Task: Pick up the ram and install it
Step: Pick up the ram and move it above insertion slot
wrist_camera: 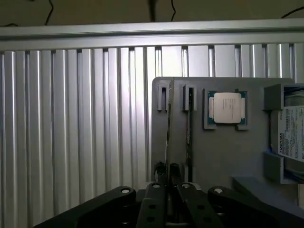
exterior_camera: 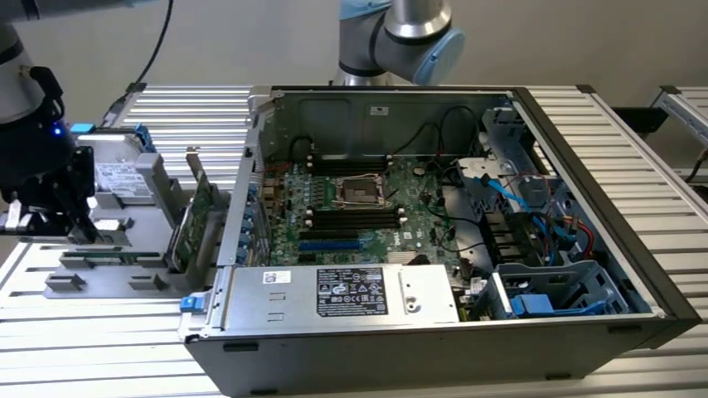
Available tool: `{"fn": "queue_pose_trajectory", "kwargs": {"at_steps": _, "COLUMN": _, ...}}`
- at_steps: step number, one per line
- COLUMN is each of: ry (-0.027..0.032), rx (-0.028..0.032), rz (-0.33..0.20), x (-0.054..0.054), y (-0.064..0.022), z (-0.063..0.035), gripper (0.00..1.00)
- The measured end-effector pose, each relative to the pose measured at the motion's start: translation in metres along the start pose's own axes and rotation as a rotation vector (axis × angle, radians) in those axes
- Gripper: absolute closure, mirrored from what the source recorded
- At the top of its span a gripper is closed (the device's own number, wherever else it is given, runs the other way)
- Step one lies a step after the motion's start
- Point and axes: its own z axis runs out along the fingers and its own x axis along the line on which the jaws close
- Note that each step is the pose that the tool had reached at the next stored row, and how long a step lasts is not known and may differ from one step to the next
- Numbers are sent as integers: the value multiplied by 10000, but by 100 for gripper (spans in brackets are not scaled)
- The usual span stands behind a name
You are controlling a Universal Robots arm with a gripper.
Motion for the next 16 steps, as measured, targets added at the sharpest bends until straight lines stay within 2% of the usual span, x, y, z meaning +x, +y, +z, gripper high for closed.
{"fn": "queue_pose_trajectory", "kwargs": {"at_steps": 6, "ry": -72, "rx": -3, "rz": -243, "x": 2, "y": -66, "z": -255, "gripper": 86}}
{"fn": "queue_pose_trajectory", "kwargs": {"at_steps": 16, "ry": -198, "rx": -21, "rz": -397, "x": -4, "y": -379, "z": -520, "gripper": 86}}
